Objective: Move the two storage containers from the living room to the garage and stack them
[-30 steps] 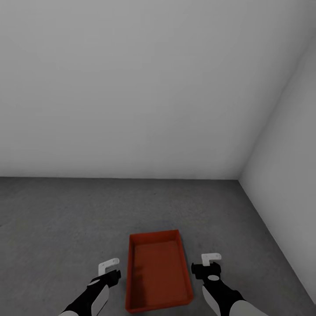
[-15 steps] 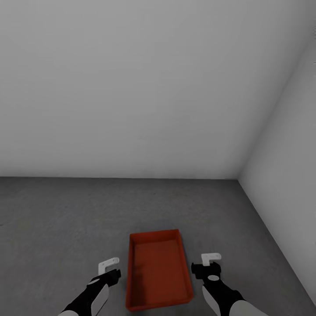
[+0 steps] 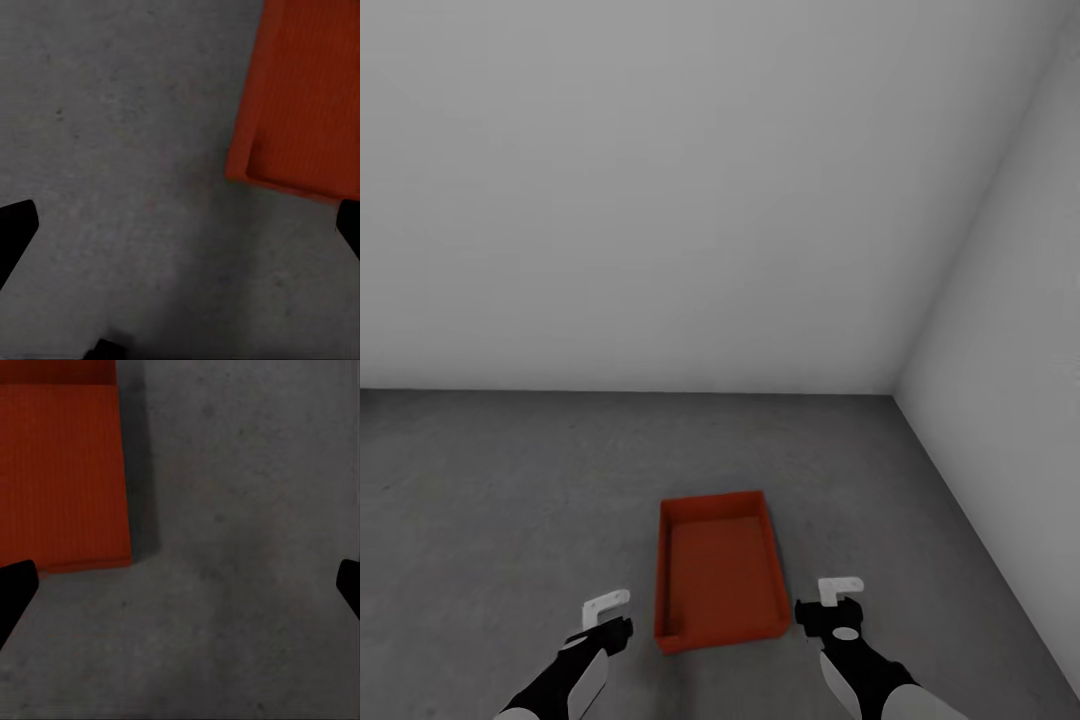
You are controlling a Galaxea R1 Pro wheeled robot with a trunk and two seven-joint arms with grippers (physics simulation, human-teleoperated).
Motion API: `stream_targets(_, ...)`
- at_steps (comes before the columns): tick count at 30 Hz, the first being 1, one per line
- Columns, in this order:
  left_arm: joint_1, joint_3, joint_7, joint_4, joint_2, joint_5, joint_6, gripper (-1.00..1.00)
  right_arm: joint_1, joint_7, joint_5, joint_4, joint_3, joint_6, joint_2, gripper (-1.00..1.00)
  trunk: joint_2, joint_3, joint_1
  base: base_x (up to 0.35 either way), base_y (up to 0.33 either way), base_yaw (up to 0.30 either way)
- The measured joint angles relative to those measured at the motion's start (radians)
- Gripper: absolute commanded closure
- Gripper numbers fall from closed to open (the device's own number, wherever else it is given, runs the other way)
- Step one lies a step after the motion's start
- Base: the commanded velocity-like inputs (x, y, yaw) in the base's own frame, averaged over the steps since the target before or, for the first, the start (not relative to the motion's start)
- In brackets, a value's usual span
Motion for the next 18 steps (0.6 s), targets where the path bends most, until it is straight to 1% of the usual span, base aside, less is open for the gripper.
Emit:
stream_targets(6,0.000,0.000,0.008,0.002,0.001,0.002,0.000,-1.00,0.000,0.000,-0.003,0.008,-0.001,0.000,0.000,-1.00,0.000,0.000,0.000,-0.346,0.000,0.000)
stream_targets(9,0.000,0.001,0.007,0.007,0.003,0.005,0.000,-1.00,0.000,0.000,-0.009,0.033,-0.003,-0.003,-0.008,-1.00,0.000,0.000,0.000,-0.345,0.000,0.000)
stream_targets(12,0.000,0.001,0.006,0.020,0.003,0.008,-0.001,-1.00,0.000,0.001,-0.012,0.075,-0.003,-0.002,-0.006,-1.00,0.000,0.000,0.000,-0.345,0.000,0.000)
stream_targets(13,0.001,0.001,0.003,0.054,0.008,0.010,-0.001,-1.00,0.001,0.000,-0.011,0.147,-0.005,-0.004,-0.004,-1.00,0.000,0.000,0.000,-0.324,-0.017,0.000)
stream_targets(15,0.000,0.001,-0.002,0.098,0.017,0.010,-0.004,-1.00,0.000,-0.001,-0.010,0.202,-0.003,-0.005,-0.003,-1.00,0.000,0.000,0.000,-0.152,-0.016,0.000)
stream_targets(16,0.001,0.003,-0.006,0.164,0.037,0.009,-0.014,-1.00,0.000,-0.003,-0.013,0.250,-0.004,-0.004,-0.001,-1.00,0.000,0.000,0.000,-0.040,-0.004,0.000)
stream_targets(18,0.000,0.001,-0.008,0.203,0.049,0.007,-0.017,-1.00,0.002,-0.008,-0.015,0.262,-0.003,0.001,-0.001,-1.00,0.000,0.000,-0.001,-0.015,-0.002,-0.022)
